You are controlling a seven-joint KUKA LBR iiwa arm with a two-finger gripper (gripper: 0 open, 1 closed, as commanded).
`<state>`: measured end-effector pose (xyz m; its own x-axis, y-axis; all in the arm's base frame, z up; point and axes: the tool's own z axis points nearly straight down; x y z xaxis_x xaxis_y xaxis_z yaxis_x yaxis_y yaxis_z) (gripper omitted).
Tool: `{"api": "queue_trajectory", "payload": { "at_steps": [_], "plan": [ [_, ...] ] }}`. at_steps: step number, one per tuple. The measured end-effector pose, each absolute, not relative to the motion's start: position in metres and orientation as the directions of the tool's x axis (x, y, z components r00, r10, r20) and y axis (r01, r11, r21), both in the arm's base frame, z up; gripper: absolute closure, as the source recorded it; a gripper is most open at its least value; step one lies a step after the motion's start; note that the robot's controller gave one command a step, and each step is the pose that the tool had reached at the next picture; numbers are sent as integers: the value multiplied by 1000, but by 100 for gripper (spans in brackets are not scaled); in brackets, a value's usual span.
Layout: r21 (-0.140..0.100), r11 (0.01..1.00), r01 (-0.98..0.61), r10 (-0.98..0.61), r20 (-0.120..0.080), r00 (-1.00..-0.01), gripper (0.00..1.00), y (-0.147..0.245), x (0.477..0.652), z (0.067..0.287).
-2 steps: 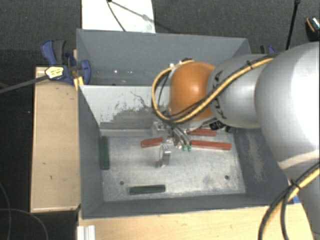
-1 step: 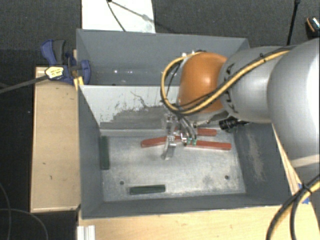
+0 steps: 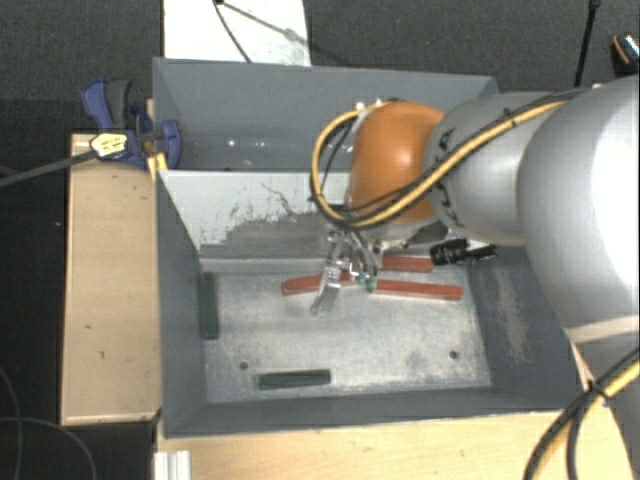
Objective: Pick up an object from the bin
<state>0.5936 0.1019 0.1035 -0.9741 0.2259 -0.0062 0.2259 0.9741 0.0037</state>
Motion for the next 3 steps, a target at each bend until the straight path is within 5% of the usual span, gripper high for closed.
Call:
{"api": "queue_trajectory", "payload": {
  "at_steps": [1, 2, 3],
  "plan": [
    [0, 957, 291, 291, 2, -957, 0, 88, 590, 69],
    [2, 985, 173, 173, -5, -985, 0, 116, 592, 71],
    [3, 984, 176, 176, -5, -984, 100, 116, 592, 71]
  ]
}}
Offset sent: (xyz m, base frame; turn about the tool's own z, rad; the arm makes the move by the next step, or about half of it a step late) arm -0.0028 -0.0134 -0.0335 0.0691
